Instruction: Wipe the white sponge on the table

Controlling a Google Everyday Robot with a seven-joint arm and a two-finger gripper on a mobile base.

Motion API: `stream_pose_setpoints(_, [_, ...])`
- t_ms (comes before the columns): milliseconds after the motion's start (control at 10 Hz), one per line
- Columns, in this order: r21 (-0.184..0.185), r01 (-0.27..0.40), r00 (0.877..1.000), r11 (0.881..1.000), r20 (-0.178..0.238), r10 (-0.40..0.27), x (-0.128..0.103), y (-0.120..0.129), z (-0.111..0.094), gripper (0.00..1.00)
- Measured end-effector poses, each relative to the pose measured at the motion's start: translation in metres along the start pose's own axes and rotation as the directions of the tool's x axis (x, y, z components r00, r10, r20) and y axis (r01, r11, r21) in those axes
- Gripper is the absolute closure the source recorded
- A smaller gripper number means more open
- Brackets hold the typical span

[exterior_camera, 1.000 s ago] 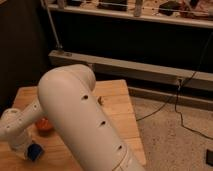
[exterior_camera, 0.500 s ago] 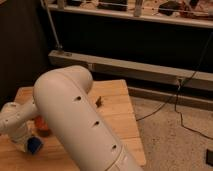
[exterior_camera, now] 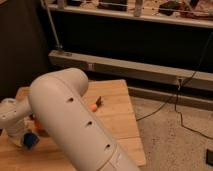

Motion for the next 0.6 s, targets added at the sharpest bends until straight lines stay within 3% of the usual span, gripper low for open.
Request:
stream_pose_setpoints(200, [-0.011, -0.009, 0.998, 1.0, 0.055, 0.009, -0.013, 0.0, -0.003, 0.63])
stream_pose_setpoints(600, [-0.038, 0.019, 0.994, 0.999, 0.111, -0.015, -0.034, 0.011, 0.002, 0.63])
